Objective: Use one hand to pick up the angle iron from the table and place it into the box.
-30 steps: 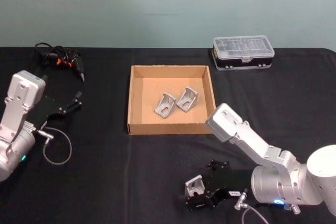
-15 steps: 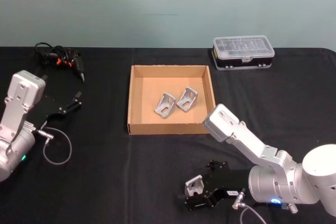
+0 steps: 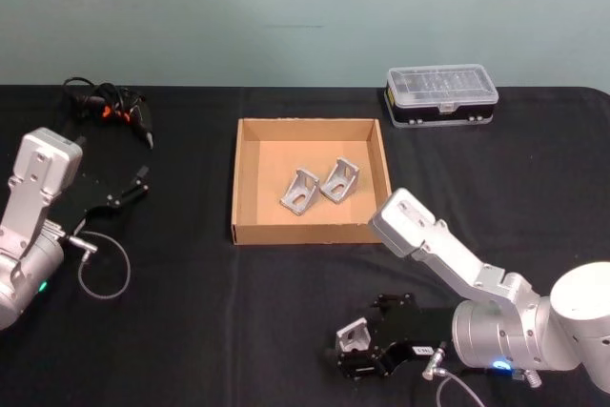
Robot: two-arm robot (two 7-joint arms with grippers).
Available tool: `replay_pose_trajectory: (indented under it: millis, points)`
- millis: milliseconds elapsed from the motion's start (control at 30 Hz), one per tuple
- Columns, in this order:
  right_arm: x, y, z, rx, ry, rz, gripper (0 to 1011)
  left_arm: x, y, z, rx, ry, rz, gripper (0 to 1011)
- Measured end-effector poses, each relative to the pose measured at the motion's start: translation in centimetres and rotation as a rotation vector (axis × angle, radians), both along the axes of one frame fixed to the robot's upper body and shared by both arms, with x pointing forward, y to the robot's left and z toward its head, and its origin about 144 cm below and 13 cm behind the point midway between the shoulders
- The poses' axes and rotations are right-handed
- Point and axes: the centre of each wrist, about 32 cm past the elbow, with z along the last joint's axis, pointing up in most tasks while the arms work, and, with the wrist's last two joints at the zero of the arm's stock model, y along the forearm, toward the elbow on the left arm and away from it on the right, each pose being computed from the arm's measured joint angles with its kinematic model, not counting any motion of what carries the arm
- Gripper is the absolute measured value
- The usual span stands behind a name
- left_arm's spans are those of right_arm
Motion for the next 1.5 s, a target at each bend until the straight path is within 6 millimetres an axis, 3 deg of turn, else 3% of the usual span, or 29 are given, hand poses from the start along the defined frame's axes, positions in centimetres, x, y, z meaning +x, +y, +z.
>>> replay_pose_trajectory:
  millis: [433, 1100, 1500]
  points:
    - [0.0, 0.0, 0.0, 0.001, -0.001, 0.001, 476, 0.0, 0.0, 0.0, 0.0, 0.0, 0.0, 1011]
    - [-0.1, -0.1, 0.0, 0.005, -0.001, 0.001, 466, 0.0, 0.0, 0.0, 0.0, 0.0, 0.0, 1011]
    - [-0.3, -0.3, 1.8, 0.057, -0.056, -0.018, 466, 0.0, 0.0, 0.0, 0.0, 0.0, 0.0, 1011]
